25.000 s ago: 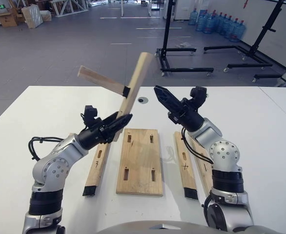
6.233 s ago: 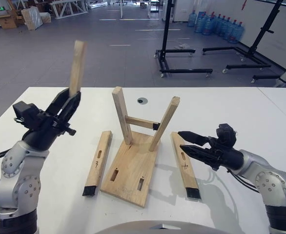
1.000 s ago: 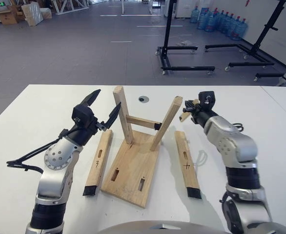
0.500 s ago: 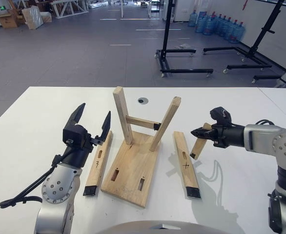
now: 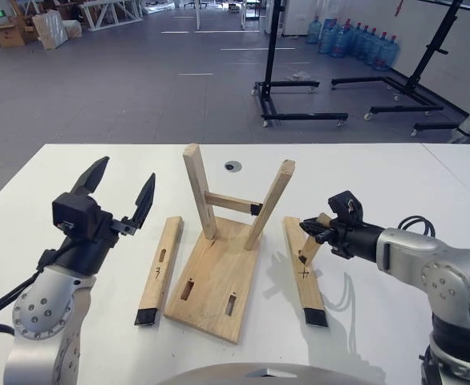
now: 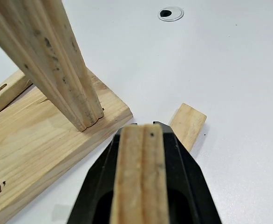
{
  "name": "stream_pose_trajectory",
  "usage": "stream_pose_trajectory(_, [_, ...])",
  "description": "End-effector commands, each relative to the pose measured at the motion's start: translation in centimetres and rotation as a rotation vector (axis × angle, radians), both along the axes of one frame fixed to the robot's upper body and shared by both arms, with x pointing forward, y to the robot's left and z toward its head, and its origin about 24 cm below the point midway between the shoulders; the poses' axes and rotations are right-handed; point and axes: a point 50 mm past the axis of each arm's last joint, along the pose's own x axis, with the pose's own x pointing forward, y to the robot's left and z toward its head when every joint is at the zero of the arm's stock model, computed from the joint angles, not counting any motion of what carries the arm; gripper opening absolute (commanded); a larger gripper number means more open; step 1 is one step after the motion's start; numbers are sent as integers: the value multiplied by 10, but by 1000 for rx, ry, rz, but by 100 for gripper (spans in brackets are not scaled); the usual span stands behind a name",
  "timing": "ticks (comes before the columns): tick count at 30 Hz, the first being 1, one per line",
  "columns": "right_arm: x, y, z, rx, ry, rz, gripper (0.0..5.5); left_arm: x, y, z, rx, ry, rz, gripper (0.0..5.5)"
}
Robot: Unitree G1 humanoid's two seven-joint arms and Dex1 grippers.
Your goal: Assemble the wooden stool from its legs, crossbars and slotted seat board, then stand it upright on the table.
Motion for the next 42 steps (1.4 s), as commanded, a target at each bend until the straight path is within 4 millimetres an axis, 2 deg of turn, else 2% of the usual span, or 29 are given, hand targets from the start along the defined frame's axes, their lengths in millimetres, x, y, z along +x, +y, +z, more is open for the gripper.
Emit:
stream_pose_trajectory(1, [-10, 4, -24, -38, 91, -17, 39, 1, 4, 11, -21, -10, -9, 392])
stream_pose_trajectory(3, [-9, 3, -29, -22, 75, -80, 39, 6, 7, 9, -20, -5, -8, 392])
stream_pose_trajectory(8, [1, 7, -8, 104, -66, -106, 39, 8, 8, 15, -30, -25, -7, 392])
stream_pose_trajectory(11, [-7, 1, -9, 128, -50, -114, 39, 9, 8, 19, -47, -47, -3, 392])
stream_pose_trajectory(17, [-11, -6, 2, 118, -168, -134, 39, -6, 4, 27, -78, -65, -12, 392])
stream_pose_trajectory(23, [-15, 8, -5, 193, -161, -168, 39, 5, 2, 32, -73, -68, -74, 392])
stream_pose_trajectory(36, [-14, 1, -27, 265, -64, -372, 39, 13, 0, 35, -58, -58, -123, 392])
stream_pose_trajectory(42, [-10, -3, -29, 268, -64, -447, 39, 15, -3, 36, -54, -62, -136, 392])
